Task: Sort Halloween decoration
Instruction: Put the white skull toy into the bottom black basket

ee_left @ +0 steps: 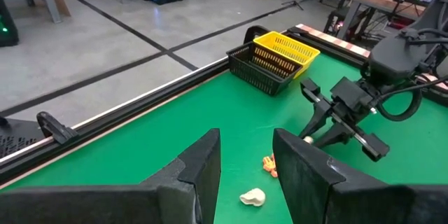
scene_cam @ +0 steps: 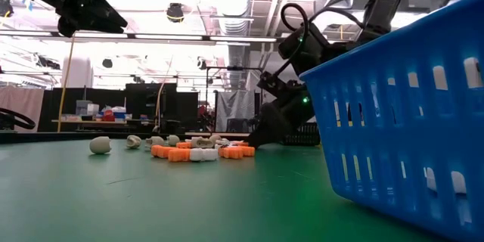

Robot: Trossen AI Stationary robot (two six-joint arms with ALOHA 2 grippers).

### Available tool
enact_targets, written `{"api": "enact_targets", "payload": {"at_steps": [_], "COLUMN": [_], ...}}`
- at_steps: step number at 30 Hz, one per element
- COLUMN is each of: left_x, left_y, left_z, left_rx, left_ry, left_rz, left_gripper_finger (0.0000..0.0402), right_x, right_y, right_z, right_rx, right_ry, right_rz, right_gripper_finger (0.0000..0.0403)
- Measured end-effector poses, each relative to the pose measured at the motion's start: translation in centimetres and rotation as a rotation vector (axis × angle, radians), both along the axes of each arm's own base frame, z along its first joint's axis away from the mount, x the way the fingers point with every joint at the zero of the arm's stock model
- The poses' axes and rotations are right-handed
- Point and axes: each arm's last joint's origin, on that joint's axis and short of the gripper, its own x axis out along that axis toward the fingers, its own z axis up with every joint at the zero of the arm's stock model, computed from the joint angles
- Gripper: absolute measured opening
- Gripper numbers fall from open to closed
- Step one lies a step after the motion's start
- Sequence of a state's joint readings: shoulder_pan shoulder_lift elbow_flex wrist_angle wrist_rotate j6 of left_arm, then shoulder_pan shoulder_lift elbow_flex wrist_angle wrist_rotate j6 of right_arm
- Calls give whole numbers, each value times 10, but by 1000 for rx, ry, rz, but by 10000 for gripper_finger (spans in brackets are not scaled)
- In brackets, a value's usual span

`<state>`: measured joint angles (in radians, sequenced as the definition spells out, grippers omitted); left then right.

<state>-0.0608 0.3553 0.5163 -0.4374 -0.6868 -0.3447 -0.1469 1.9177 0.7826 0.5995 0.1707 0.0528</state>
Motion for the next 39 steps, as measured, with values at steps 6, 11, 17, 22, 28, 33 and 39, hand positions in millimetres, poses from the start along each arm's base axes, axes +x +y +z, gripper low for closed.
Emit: {"api": "enact_targets", "payload": {"at_steps": [6, 11, 17, 22, 28, 33, 39], "left_x": [0, 0, 0, 0, 0, 0, 0], "left_y": [0, -1, -1, -1, -1, -1, -1], "left_z": [0, 0, 0, 0, 0, 0, 0], "left_rx": [-7, -13, -13, -14, -13, -13, -14], "left_ry": [-4, -4, -3, -3, -2, -2, -2], "left_rz": [-1, -23, -24, -24, -24, -24, -24], "left_gripper_finger": [121, 121, 121, 121, 121, 121, 121], "right_x": [-2, -6, -28, -59, -103, -135, -163], "right_y": [9, 18, 46, 85, 139, 180, 221], "right_z": [11, 43, 90, 125, 154, 163, 161], "right_rx": [-8, -6, 56, 184, 435, 710, 1002], "right_ry": [-7, -67, -79, -74, -81, -35, 65], "right_rz": [9, 30, 82, 174, 267, 297, 257], "right_gripper_finger": [48, 49, 49, 49, 49, 49, 49]}}
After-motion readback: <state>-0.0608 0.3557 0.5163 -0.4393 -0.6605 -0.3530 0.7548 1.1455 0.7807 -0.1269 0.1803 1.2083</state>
